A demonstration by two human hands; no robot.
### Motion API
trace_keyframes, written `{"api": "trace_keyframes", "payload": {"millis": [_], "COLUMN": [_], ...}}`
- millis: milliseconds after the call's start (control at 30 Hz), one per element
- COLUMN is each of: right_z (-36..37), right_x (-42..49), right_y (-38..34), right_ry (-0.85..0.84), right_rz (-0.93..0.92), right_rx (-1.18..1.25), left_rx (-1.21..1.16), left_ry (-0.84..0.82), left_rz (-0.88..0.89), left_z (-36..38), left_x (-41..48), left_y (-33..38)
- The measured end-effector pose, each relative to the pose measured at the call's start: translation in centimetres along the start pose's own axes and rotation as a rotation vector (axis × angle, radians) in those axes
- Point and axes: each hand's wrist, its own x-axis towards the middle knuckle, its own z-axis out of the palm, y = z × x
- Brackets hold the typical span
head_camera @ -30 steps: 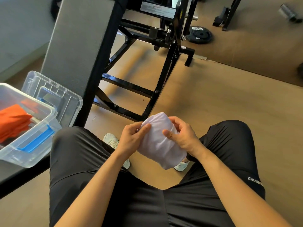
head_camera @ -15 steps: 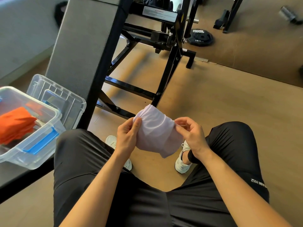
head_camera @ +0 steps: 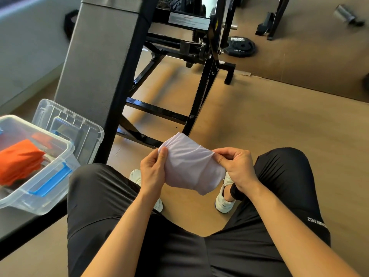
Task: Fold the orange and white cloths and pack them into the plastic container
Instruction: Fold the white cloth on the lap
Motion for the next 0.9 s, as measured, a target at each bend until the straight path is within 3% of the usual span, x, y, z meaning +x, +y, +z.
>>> {"api": "trace_keyframes", "payload": {"millis": [167, 400, 600, 733, 900], "right_z": [-0.3, 1.3, 2.3, 2.3, 2.1], "right_x": [0.1, -0.8, -1.1, -1.2, -0.9], "right_y": [0.4, -0.9, -0.2, -0.2, 0.3], "right_ry": [-0.001, -0.03, -0.19, -0.42, -0.276], "right_rz": [0.022, -0.283, -0.03, 0.333, 0.329], "right_rx": [-0.095, -0.414, -0.532, -0.023, 0.158], "left_rx": [-0.011, 0.041, 0.106, 0.231, 0.234], "left_ry": [-0.016, -0.127, -0.182, -0.328, -0.403], "left_rz": [-0.037, 0.003, 0.058, 0.108, -0.003], "left_z": [0.1, 0.2, 0.1, 0.2, 0.3], "left_x": [-0.2, -0.5, -0.5, -0.7, -0.6], "left_y": [0.5, 0.7, 0.3, 0.3, -0.2]}}
